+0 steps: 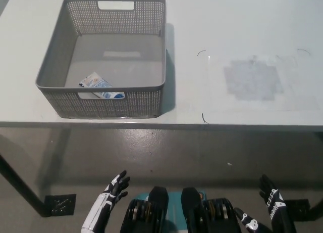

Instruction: Use the right hand to pick up a shampoo and place it into a container on the left side

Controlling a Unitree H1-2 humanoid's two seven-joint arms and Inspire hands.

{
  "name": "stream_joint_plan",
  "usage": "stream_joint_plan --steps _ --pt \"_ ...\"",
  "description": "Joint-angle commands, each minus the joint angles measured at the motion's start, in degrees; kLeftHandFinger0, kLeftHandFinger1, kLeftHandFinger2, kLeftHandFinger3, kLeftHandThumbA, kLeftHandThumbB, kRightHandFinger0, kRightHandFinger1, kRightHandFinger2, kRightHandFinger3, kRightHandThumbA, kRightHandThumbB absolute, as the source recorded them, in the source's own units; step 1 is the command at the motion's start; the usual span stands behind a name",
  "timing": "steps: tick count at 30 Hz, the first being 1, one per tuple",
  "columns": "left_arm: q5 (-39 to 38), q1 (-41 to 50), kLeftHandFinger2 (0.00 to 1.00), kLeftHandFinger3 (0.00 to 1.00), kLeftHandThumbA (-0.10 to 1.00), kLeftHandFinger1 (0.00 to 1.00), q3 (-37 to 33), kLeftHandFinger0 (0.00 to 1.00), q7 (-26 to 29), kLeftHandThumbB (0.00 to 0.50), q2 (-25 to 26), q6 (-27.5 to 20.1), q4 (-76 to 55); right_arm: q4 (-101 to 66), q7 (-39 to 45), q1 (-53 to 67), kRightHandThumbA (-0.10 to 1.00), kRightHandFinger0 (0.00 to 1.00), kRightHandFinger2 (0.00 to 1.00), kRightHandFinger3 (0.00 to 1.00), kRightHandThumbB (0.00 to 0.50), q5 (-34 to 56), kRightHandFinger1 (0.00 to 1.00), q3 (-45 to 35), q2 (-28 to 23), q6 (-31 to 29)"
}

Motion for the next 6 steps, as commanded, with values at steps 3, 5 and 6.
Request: stream_joint_plan --steps 3,5,6 --pt "0.2 -0.7 1.00 1.00 1.00 1.00 0.1 1.00 0.1 0.234 0.5 -1.1 -0.5 -0.8 -0.3 -0.9 0.95 1.00 1.00 1.00 0.283 -1.8 1.00 -0.1 0.1 -1.5" --pt "-0.3 -0.4 1.00 1.00 1.00 1.00 0.4 1.00 0.1 0.243 0.5 -1.3 -0.7 -0.6 -0.4 -1.2 0.95 1.00 1.00 1.00 0.284 -2.5 1.00 0.1 0.1 -1.4" --pt "-0.3 -0.3 1.00 1.00 1.00 1.00 0.4 1.00 0.2 0.241 0.5 -1.5 -0.6 -0.7 -0.4 -1.3 0.95 1.00 1.00 1.00 0.282 -2.6 1.00 0.2 0.1 -1.3"
